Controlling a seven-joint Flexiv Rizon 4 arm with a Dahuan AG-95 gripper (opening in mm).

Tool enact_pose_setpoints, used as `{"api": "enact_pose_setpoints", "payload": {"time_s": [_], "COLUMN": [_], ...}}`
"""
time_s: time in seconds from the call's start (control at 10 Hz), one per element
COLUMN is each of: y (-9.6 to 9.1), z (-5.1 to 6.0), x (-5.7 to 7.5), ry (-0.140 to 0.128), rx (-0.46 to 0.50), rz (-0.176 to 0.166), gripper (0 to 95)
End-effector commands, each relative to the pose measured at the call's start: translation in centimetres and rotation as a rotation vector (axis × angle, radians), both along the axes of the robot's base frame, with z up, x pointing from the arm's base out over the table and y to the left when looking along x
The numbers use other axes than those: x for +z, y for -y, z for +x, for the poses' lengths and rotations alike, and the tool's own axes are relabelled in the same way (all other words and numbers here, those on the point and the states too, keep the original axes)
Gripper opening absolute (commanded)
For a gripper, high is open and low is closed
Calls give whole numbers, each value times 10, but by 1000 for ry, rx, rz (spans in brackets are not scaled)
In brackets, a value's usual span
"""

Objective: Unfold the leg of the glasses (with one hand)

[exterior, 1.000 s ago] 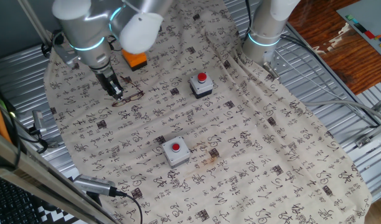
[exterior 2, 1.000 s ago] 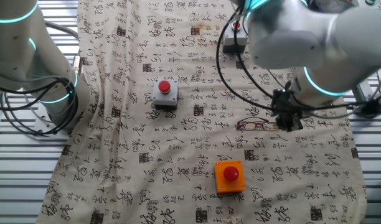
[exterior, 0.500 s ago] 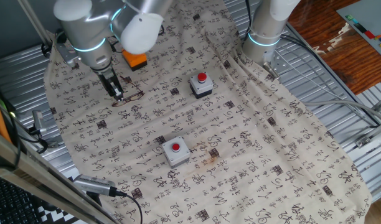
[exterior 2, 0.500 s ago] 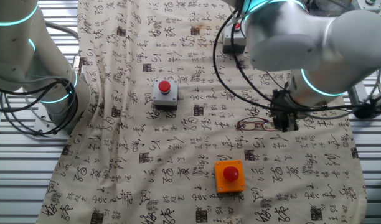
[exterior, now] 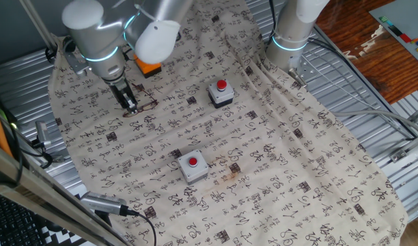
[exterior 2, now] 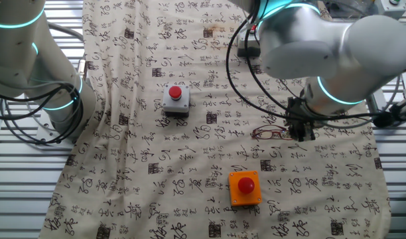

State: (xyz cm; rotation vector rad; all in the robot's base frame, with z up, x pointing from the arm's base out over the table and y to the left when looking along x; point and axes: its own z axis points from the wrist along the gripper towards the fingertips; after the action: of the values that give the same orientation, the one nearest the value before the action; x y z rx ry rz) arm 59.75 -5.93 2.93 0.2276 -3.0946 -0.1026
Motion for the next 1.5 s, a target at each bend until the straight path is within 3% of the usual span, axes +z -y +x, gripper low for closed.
{"api": "enact_pose_setpoints", "payload": {"time_s": [0.1, 0.2, 0.3, 0.7, 1.2, 1.5], "y": [-1, -1, -1, -4, -26, -44], "z": [-4, -4, -6, -6, -9, -11], "x": [-3, -5, -6, -7, 5, 8], "ry": [1, 2, 2, 2, -14, -73], "rx": [-1, -1, 0, 14, 82, 102], "rz": [-4, -2, -1, 8, 25, 24], "gripper": [190, 190, 0, 0, 0, 0]}}
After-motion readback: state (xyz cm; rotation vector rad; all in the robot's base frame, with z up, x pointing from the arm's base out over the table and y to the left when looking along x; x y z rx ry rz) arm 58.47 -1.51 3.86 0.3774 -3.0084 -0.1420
